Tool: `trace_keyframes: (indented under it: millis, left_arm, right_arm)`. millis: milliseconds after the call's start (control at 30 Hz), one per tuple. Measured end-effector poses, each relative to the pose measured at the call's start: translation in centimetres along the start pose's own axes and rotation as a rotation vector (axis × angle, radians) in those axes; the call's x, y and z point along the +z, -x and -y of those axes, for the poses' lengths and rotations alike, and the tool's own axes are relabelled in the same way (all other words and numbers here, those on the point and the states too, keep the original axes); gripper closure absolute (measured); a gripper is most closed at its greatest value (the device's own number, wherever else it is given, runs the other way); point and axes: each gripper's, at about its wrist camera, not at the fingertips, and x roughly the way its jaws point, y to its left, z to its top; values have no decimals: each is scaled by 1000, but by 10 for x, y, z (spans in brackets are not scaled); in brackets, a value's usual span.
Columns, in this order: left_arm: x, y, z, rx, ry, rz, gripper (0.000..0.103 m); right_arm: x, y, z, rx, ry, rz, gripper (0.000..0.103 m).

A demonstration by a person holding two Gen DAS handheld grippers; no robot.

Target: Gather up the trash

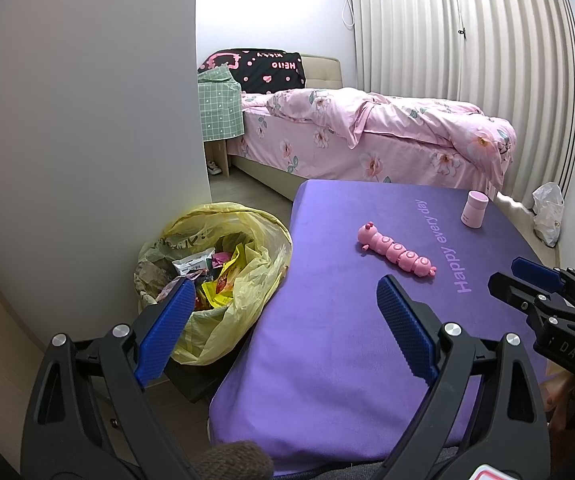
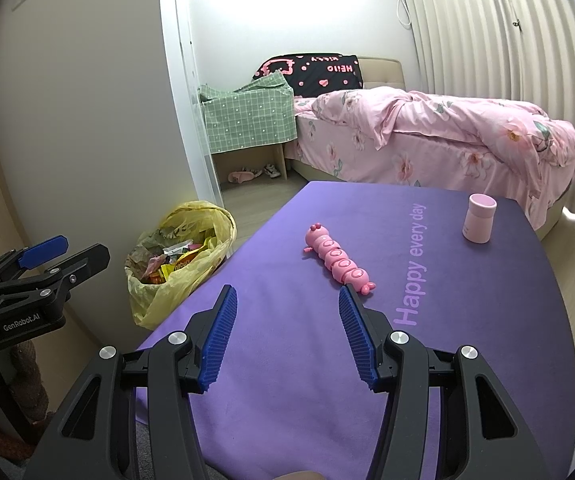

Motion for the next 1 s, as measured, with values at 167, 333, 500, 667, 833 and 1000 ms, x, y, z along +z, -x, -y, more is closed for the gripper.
trace_keyframes:
  millis: [167, 333, 500, 667, 833, 1000]
  left_arm:
    - [-1, 0, 0, 0, 0, -1, 15]
    - [0, 0, 0, 0, 1, -1, 15]
    - [-1, 0, -1, -1, 1, -1, 15]
    - [-2, 0, -2, -3, 1, -1, 15]
    - [0, -1, -4, -3, 0, -2, 15]
    - [-2, 0, -3, 2, 3, -1, 15]
  right_arm:
    - [0, 0, 0, 1, 0, 0, 53]
    - [0, 0, 0, 3, 0, -2, 53]
    - [0, 1, 0, 4, 0, -2, 53]
    - [0, 0, 0, 4, -1, -1, 53]
    - [1, 1, 0, 5, -2, 0, 53]
    - [1, 0, -1, 6, -1, 1, 53]
